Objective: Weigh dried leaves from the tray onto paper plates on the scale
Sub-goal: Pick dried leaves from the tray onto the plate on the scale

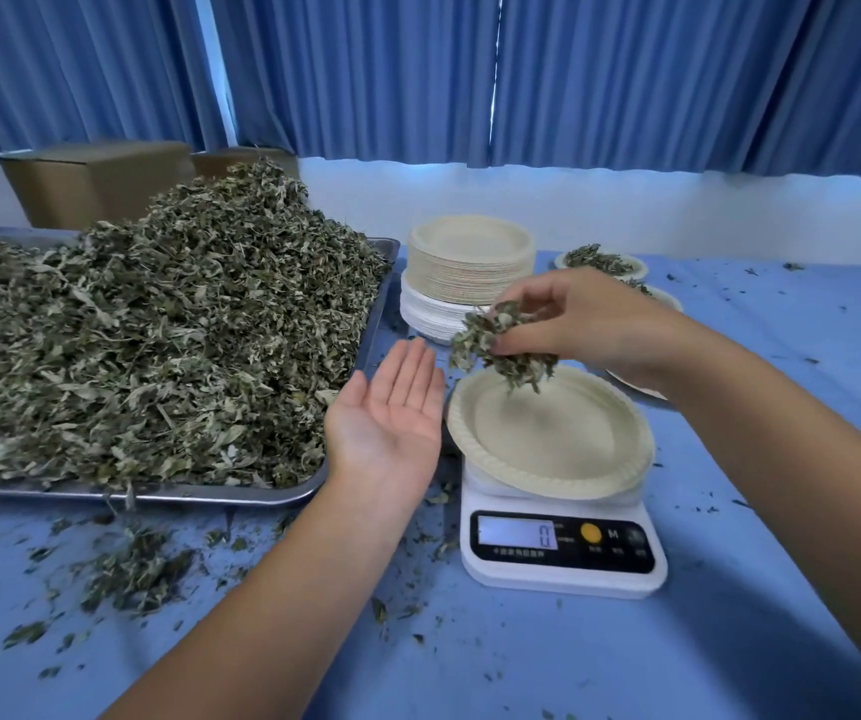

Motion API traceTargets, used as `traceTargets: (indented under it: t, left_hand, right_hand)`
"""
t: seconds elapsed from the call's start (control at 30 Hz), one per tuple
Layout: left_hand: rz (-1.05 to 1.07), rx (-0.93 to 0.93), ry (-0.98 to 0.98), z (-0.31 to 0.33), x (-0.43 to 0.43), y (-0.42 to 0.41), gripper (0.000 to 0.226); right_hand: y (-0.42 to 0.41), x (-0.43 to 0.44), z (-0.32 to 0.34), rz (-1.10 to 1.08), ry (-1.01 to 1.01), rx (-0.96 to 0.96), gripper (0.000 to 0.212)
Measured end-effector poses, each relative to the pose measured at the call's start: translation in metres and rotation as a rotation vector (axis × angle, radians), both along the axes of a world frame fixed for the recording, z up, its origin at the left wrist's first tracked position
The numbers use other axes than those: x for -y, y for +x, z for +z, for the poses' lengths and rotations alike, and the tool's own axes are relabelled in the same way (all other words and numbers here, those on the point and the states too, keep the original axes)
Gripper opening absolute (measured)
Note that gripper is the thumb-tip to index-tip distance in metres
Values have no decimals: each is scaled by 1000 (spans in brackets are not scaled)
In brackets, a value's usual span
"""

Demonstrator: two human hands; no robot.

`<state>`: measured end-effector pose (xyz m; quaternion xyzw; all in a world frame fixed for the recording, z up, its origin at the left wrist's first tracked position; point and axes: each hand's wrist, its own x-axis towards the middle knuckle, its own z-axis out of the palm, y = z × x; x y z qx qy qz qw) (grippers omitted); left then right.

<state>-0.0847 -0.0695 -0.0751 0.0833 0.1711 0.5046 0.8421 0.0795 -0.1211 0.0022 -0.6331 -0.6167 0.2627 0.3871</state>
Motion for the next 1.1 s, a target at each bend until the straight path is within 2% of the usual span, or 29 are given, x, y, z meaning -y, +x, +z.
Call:
traceTargets:
  t: [0.13, 0.27, 0.43, 0.5, 0.6, 0.77, 0.93, 1.1]
  left_hand:
    - [10, -22, 21, -2, 0, 0, 50]
    - [30, -46, 19, -3, -1, -1, 50]
    - [21, -61, 36, -3, 0, -1, 51]
    - [22, -65, 39, -3, -1, -1, 51]
    - [24, -69, 42, -4, -1, -1, 51]
    - [19, -85, 46, -4, 0, -1, 50]
    - [18, -94, 45, -4, -1, -1, 50]
    - [18, -101, 45, -5, -1, -1, 50]
  right_hand:
    - [17, 10, -7, -81, -148, 164, 25]
    - [17, 13, -12, -105, -198, 371, 23]
    - [14, 17, -11, 19, -298, 586, 37]
    - [15, 21, -6, 56, -341, 584, 41]
    - [18, 26, 2, 60, -315, 484, 42]
    - [20, 22, -2, 16, -106, 462, 3]
    - [13, 18, -16, 101, -278, 513, 8]
    - [15, 18, -12, 39, -163, 467, 12]
